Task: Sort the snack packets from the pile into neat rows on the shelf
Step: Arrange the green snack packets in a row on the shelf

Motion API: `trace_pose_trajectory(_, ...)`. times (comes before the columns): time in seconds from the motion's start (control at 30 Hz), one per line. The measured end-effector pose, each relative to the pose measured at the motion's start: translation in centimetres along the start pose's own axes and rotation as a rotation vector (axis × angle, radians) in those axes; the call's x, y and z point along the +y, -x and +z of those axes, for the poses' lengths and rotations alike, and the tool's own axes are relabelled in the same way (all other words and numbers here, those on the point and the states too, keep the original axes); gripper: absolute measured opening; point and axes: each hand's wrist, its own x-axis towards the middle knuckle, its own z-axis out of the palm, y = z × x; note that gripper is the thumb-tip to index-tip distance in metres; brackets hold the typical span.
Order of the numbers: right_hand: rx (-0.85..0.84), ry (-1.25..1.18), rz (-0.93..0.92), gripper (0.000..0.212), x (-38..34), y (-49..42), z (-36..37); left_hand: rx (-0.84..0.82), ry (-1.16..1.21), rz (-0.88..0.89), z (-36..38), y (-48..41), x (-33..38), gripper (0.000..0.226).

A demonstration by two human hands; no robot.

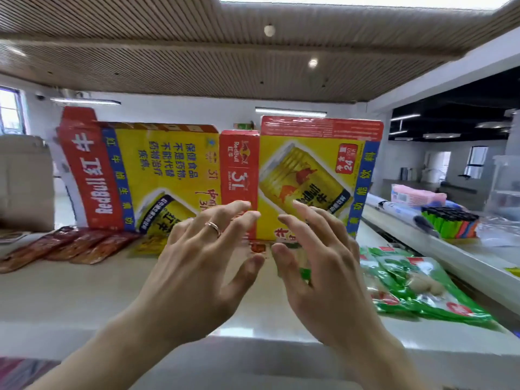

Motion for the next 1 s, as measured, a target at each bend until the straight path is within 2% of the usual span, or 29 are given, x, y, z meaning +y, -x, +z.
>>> trace_pose_trajectory(0.27,-0.032,-0.114,-0.115,0.057,-12.8,-0.1,6.6,0.051,-0.102,-0.127,-9.4,8.0,-8.8,0.056)
trace_pose_trajectory(0.67,-0.039,-0.217,-0.232,0.055,-32.4,0.9,14.6,0.023,-0.254,-0.284,-22.5,21.6,-20.2,0.059)
trace_pose_trajectory(1.0,-0.092,-0.336,-0.258,0.057,-42.2,1.7,18.6,0.002,-0.365,-0.350,-29.5,28.1,-25.5,0.059)
